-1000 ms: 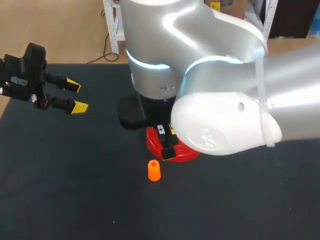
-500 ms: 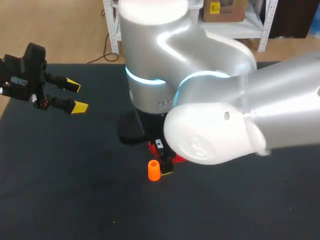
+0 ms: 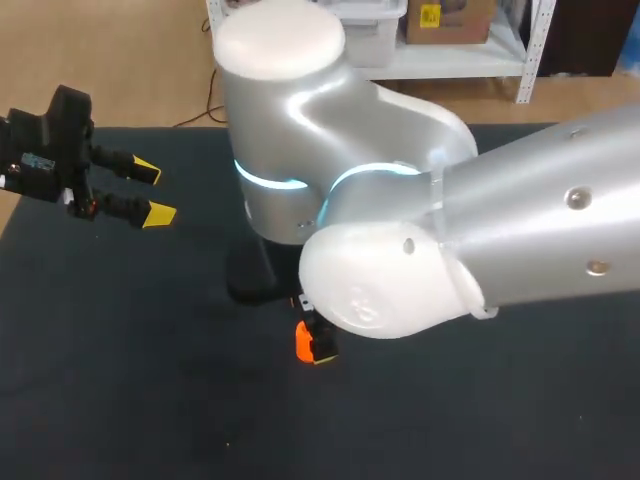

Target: Pick up and stack the cylinders on the red base in this order: pink,purple,orange,green

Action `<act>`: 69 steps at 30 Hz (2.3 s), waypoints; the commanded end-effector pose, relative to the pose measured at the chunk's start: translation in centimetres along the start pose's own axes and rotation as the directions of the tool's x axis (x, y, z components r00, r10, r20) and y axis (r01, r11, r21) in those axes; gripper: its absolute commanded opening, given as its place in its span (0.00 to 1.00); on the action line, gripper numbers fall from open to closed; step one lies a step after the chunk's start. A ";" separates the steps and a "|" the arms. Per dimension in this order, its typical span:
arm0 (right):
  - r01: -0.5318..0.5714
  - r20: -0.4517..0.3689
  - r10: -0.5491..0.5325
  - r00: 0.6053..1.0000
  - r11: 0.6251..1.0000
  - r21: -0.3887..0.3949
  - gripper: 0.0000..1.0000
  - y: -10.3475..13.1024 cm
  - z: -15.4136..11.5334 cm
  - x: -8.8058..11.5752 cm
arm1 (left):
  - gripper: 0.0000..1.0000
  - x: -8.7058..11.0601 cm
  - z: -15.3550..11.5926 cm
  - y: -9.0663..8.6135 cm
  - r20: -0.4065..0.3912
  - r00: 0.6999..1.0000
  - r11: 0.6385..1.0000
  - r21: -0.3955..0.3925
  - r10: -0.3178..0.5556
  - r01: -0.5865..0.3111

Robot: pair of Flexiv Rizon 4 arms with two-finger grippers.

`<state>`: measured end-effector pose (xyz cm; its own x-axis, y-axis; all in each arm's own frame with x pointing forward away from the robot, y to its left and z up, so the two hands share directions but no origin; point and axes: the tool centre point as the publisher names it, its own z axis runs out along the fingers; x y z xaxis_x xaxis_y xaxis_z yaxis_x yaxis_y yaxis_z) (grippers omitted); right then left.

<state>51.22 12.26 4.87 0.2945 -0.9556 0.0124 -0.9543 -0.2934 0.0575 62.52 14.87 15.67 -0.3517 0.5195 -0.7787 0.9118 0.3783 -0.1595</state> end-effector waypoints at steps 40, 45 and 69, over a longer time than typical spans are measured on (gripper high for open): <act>-0.122 -0.068 0.122 0.990 0.992 0.008 0.00 -2.9 -5.1 0.9 | 1.00 0.2 0.0 0.0 0.006 1.000 1.000 -0.001 0.003 -0.003; -0.176 -0.054 0.179 0.982 0.983 0.049 0.00 -4.4 -11.4 1.5 | 1.00 0.2 0.0 0.0 0.006 1.000 1.000 -0.001 0.003 -0.003; -0.507 0.062 0.503 0.862 0.856 0.107 0.00 -10.3 -21.8 9.4 | 1.00 0.2 0.0 0.0 0.006 1.000 1.000 -0.001 0.003 -0.003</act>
<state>64.22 7.00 26.37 -0.2173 -0.9757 -0.0282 -0.9717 0.2190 -0.0891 62.52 14.87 15.67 -0.3518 0.5195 -0.7787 0.9118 0.3783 -0.1595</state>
